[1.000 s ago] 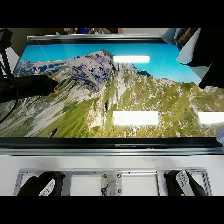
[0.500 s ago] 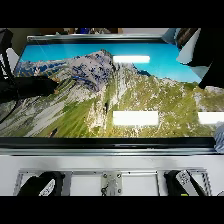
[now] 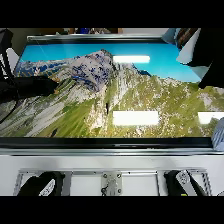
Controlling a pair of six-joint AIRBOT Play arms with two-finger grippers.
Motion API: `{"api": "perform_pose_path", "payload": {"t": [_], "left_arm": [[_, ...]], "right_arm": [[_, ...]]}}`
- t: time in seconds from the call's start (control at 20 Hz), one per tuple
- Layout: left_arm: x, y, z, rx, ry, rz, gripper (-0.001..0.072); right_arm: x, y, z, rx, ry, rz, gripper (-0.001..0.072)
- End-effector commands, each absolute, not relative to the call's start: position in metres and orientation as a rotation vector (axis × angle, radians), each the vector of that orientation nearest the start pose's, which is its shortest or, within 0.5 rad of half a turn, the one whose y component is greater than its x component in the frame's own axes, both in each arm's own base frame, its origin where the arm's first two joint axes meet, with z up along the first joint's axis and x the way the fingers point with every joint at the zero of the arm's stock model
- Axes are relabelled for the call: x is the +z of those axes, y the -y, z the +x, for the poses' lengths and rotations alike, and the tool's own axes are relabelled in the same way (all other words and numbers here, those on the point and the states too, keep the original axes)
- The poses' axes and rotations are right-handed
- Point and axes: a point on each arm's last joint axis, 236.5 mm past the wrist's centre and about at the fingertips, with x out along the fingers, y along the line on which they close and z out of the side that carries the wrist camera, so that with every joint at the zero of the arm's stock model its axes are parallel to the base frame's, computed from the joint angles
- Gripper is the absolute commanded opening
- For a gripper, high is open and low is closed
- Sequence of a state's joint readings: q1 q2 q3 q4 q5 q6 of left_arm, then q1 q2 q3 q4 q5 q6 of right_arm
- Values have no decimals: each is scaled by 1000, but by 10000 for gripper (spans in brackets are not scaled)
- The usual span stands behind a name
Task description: Fold the clothes and pants, and hang the long-sleeved shirts on hangers.
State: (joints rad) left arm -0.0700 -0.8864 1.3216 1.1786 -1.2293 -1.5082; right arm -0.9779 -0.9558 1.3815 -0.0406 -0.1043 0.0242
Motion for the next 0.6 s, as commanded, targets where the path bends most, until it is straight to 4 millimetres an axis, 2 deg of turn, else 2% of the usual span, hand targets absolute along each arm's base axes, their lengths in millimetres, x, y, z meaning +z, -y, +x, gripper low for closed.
{"api": "perform_pose_path", "payload": {"t": [0.0, 0.15, 0.25, 0.35, 0.45, 0.55], "left_arm": [[227, 109, 336, -387, -780, -185, 16], [227, 108, 336, -387, -780, -185, 16], [228, 108, 336, -386, -778, -185, 16], [229, 108, 337, -385, -772, -186, 16], [229, 108, 337, -385, -771, -186, 16], [229, 108, 337, -386, -772, -186, 16]], "right_arm": [[486, 352, 210, -1053, 428, -186, 705], [509, 328, 194, -1043, 490, -200, 704], [530, 304, 178, -1035, 542, -225, 704], [549, 269, 174, -962, 581, -267, 704], [559, 230, 193, -805, 575, -324, 704], [551, 177, 233, -528, 523, -358, 704]]}}
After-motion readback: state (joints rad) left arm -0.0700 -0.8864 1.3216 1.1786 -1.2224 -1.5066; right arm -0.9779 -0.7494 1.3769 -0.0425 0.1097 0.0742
